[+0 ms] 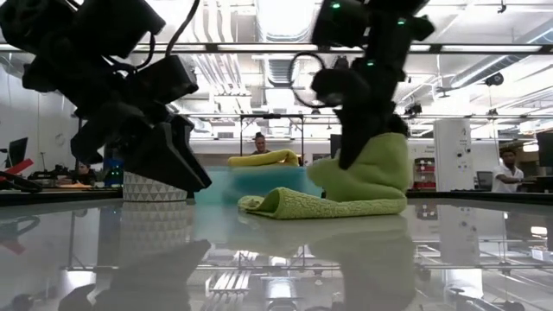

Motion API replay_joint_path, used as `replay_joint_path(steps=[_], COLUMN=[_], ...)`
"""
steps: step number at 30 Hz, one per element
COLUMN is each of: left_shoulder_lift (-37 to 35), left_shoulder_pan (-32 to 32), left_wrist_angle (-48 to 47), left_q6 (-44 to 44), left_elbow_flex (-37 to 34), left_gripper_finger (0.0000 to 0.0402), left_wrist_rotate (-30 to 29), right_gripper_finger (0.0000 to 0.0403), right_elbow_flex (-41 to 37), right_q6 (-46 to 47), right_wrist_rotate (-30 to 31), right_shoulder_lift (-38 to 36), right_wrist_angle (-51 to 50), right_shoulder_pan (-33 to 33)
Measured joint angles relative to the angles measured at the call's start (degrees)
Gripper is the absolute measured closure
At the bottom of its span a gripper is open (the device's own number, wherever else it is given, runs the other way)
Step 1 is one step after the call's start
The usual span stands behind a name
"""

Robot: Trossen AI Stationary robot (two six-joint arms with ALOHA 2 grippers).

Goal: Fold microfiber towels
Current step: Fold the green microfiber cloth

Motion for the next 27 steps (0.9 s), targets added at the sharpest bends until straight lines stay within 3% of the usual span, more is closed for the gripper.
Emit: replay_joint_path(steps=[12,20,27], left_shoulder_lift=[4.53,9.11,12.52], left_shoulder_pan=[-0.04,0.34,0.85], left_wrist_angle=[7.88,13.81,15.62], left_q6=[0.13,0.34,0.33], left_elbow_flex=[-0.02,0.13,0.94], left_gripper_finger=[0.0259,0.0259,0.0259], left_wrist_rotate=[-0.09,-1.42,-1.55], right_gripper_finger=[0.039,0.0388,0.0328], right_elbow_flex=[14.7,15.65,15.49], right_q6=[-3.9,-1.43,-0.89], right_wrist_rotate=[-1.44,-1.37,-1.36], right_shoulder_lift=[14.42,14.54,14.88], right_wrist_angle=[-4.31,-3.31,-2.38], right_shoulder_pan=[0.73,0.73,1.12])
